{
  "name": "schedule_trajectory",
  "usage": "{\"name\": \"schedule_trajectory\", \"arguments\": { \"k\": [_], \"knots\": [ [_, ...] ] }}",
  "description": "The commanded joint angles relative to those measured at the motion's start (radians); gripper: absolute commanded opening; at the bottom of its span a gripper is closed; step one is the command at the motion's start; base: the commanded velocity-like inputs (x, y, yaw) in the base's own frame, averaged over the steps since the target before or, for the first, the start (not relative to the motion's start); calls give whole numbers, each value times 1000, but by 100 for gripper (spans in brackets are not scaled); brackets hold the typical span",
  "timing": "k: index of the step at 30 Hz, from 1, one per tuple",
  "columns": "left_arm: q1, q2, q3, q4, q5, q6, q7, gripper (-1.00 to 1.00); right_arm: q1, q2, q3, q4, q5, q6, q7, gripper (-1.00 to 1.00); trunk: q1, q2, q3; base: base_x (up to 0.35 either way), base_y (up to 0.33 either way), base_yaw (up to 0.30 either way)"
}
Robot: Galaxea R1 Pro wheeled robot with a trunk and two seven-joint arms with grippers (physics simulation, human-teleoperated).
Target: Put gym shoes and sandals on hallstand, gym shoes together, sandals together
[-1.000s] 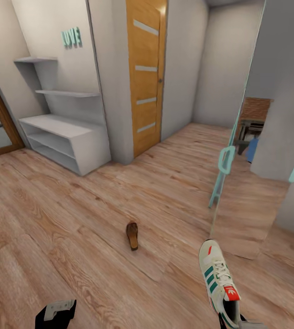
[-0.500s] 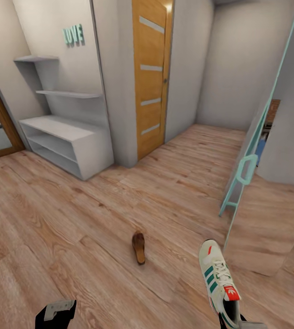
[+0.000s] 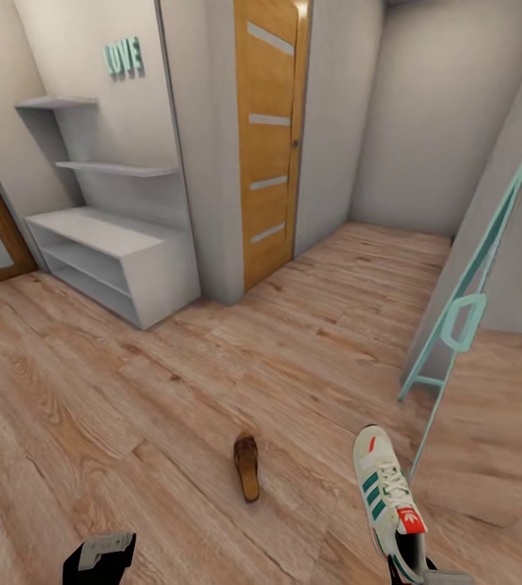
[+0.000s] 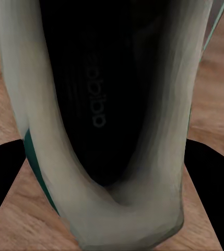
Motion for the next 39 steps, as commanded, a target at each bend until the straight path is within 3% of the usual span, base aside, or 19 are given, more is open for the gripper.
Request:
{"name": "schedule_trajectory", "arguments": {
  "k": [1, 39],
  "knots": [
    [-1, -1, 4, 1, -2, -3, -5, 100, -1, 0, -2, 0, 1, -3, 1, -100, 0, 0, -1, 169, 0, 0],
    [-1, -1, 4, 1, -1, -3, -5, 100, -1, 0, -2, 0, 1, -3, 1, -100, 0, 0, -1, 116, 0, 0]
  ]
}}
